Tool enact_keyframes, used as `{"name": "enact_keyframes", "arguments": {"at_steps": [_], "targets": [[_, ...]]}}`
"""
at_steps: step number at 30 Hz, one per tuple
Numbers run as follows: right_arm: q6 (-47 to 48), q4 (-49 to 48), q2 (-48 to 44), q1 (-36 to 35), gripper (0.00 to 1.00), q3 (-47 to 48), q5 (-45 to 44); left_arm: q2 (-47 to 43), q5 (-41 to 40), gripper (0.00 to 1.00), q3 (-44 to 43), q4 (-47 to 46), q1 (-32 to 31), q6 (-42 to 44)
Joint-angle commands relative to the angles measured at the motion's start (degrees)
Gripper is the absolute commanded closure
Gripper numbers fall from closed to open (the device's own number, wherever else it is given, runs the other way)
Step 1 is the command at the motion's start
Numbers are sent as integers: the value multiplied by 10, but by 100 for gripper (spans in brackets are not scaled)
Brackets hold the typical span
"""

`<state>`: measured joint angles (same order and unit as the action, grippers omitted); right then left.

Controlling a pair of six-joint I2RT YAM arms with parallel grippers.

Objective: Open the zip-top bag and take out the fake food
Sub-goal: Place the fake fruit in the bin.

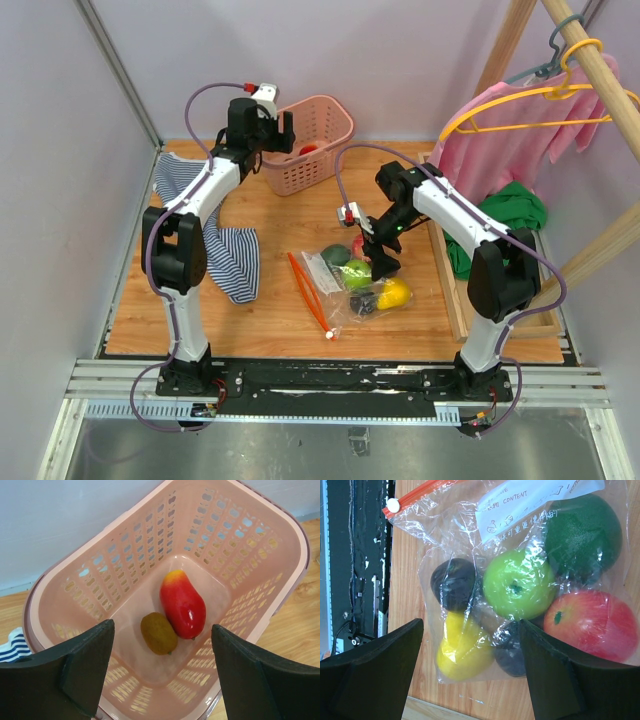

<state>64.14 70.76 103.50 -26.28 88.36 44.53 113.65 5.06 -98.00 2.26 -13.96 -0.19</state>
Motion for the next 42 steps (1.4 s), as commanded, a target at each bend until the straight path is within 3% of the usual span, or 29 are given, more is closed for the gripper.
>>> {"name": "enact_keyframes", "arguments": {"at_steps": [1, 12, 20, 26, 36, 42], "targets": [[6, 13, -4, -5, 22, 5, -2, -19, 6, 18, 5, -18, 3, 9], [0, 4, -18, -6, 22, -2, 3, -62, 36, 18, 41, -44, 4, -4], [-38, -63, -70, -14, 22, -35, 13, -186, 122, 17, 171, -128, 3, -34], [-70, -139, -131, -17, 21, -96, 25, -286, 160, 8, 277, -190, 3, -119], [-26, -274, -234, -17, 18, -247, 34, -449, 209, 8, 492, -212, 3, -225], [-9, -301, -238, -22, 17, -276, 37, -540, 237, 12, 594, -201, 3, -268]]}}
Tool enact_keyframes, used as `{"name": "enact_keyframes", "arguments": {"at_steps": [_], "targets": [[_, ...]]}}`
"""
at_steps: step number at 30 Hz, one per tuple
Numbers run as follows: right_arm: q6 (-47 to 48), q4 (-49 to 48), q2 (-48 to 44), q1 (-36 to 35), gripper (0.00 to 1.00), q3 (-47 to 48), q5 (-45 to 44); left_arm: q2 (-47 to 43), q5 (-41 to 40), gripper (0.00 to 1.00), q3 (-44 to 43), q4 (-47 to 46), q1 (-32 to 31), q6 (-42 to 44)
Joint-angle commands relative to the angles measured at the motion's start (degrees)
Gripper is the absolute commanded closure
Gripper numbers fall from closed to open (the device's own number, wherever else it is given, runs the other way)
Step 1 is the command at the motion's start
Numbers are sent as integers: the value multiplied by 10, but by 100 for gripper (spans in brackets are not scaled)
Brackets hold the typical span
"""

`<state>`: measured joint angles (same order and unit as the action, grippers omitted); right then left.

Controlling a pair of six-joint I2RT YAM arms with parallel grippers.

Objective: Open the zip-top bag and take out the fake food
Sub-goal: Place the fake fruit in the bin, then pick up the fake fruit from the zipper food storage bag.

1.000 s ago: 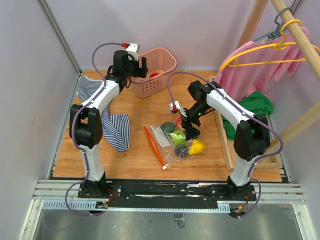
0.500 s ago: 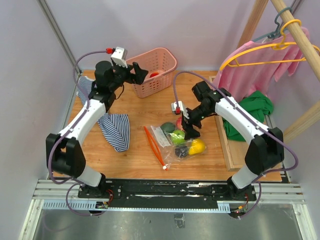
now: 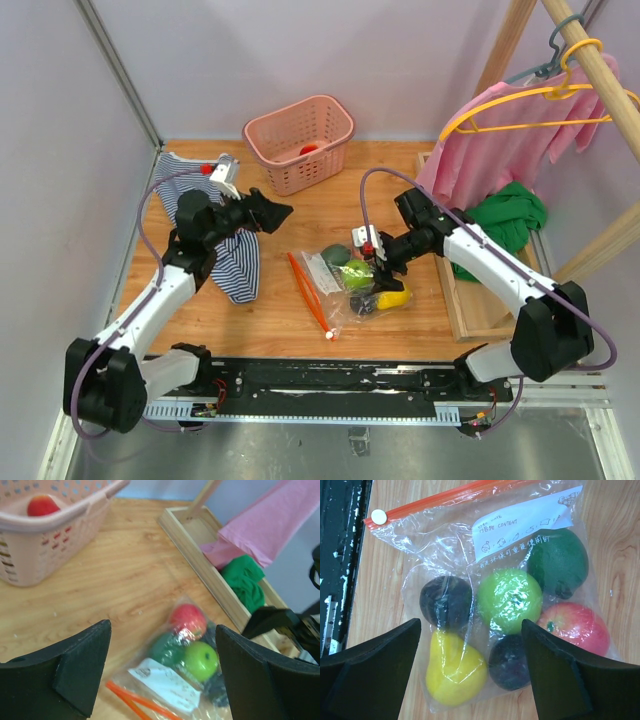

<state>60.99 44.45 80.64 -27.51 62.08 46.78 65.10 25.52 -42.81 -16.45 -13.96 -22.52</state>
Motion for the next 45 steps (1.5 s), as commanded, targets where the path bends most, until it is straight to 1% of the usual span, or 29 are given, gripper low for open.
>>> {"name": "enact_keyframes", "arguments": {"at_steps": [1, 7, 11, 14, 15, 18, 19, 21, 23, 25, 27, 30, 33, 35, 37, 45], "targets": [[22, -42, -10, -12, 17, -16, 11, -70, 34, 13, 59, -13, 4, -51], [2, -73, -23, -28, 17, -29, 9, -142, 51, 20, 156, -5, 3, -100], [-48, -104, -31, -53, 18, -30, 25, -169, 65, 40, 214, 2, 3, -133], [-113, -127, -23, -84, 18, -20, 44, -189, 70, 52, 248, 1, 2, -162], [-158, -145, -20, -96, 18, -18, 47, -196, 67, 55, 260, 1, 2, -169], [-284, -220, -6, -134, 20, -17, 23, -213, 50, 58, 286, 10, -4, -182], [-321, -240, 2, -146, 20, -14, 7, -214, 44, 61, 292, 14, -6, -184], [-405, -272, 20, -169, 21, -3, -47, -213, 30, 62, 300, 19, -13, -187], [-460, -281, 41, -192, 22, 14, -107, -208, 18, 63, 305, 19, -21, -189], [-527, -305, 55, -221, 22, 21, -199, -198, 6, 65, 308, 25, -27, -186], [-581, -324, 65, -257, 21, 23, -316, -195, -6, 65, 310, 37, -29, -183], [-619, -321, 88, -310, 20, 40, -455, -201, -20, 65, 321, 49, -29, -181], [-631, -313, 115, -342, 16, 58, -537, -215, -29, 65, 334, 52, -29, -187], [-636, -309, 136, -354, 15, 65, -573, -226, -34, 65, 342, 52, -29, -193], [-635, -300, 151, -357, 15, 73, -590, -235, -35, 65, 350, 50, -29, -198], [-633, -283, 186, -368, 18, 85, -596, -242, -4, 65, 359, 37, -30, -208]]}}
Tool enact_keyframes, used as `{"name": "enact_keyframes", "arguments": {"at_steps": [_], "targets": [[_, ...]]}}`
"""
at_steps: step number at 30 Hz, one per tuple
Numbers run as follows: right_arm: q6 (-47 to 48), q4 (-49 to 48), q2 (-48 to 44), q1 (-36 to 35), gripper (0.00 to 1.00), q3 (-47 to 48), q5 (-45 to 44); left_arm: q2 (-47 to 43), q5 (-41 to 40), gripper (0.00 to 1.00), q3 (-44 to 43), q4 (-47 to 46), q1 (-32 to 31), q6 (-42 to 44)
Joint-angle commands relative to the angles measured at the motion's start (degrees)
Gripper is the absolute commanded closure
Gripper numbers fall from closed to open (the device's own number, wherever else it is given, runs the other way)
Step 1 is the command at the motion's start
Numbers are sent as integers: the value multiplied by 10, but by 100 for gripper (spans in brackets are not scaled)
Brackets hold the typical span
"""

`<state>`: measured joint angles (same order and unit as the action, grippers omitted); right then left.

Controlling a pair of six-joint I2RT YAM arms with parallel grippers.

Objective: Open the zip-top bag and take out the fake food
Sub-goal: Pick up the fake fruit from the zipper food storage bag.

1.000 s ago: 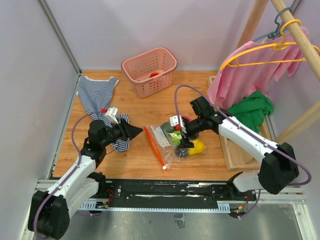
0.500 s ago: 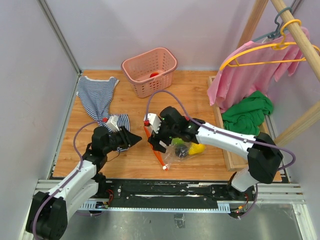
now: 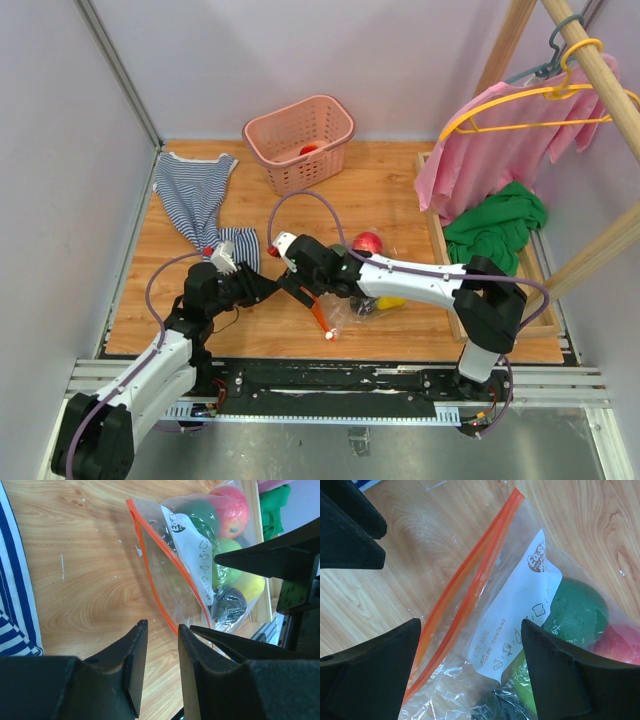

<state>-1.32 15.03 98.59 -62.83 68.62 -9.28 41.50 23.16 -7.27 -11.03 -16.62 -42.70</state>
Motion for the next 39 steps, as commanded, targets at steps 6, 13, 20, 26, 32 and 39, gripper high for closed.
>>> {"name": "enact_keyframes", "arguments": {"at_steps": [6, 13, 20, 26, 32, 39], "targets": [[11, 12, 16, -22, 27, 20, -72, -6, 49, 66, 14, -39, -9, -19], [46, 0, 13, -22, 73, 14, -83, 13, 62, 66, 24, -90, -39, -43], [71, 2, 5, -19, 93, 16, -64, 19, 48, 65, 23, -108, -57, -55], [117, -15, -37, -10, 99, 7, -32, 57, 35, 64, 20, -185, -108, -82], [115, -29, -104, 9, 99, -10, 34, 135, 10, 63, 1, -247, -153, -92], [111, -42, -143, 26, 99, -34, 104, 181, 2, 60, -22, -292, -167, -90]]}}
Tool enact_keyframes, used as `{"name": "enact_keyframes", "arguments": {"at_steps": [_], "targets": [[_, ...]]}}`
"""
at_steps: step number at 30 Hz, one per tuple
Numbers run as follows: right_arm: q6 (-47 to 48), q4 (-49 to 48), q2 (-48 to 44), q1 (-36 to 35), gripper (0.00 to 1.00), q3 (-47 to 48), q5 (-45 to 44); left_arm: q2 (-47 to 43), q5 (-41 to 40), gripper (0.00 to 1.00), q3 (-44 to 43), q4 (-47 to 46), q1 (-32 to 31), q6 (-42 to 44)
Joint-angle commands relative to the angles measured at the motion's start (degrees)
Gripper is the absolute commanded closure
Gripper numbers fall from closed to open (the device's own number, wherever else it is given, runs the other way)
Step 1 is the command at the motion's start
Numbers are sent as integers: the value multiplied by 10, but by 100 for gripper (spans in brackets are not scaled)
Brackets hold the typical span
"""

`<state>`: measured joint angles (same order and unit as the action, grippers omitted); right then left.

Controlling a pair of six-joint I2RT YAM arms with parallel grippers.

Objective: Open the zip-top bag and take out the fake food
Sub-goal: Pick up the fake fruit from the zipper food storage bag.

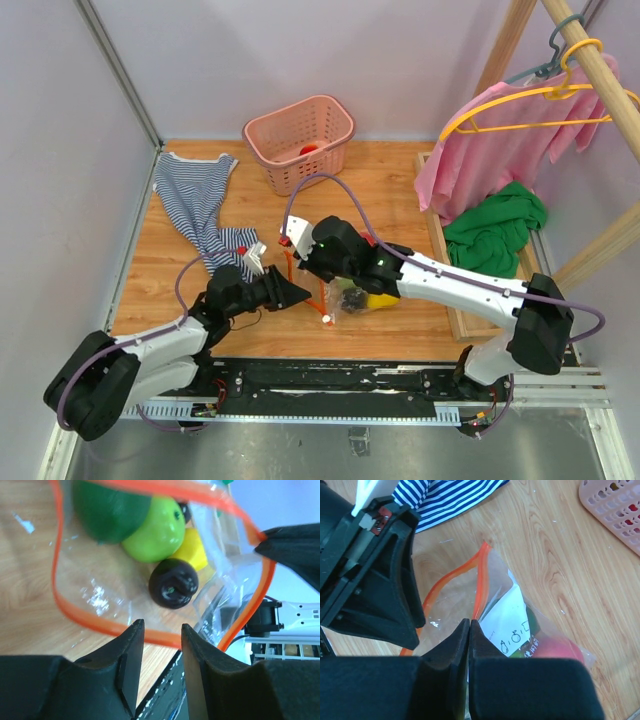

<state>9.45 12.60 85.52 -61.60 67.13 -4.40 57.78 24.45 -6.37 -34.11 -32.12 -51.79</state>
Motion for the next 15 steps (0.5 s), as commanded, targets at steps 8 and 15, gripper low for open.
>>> {"name": "enact_keyframes", "arguments": {"at_steps": [8, 15], "targets": [[5, -17, -26, 31, 99, -29, 93, 113, -34, 48, -53, -92, -22, 4], [34, 1, -47, 48, 99, -35, 195, 147, -81, 26, -72, -99, -32, 21]]}}
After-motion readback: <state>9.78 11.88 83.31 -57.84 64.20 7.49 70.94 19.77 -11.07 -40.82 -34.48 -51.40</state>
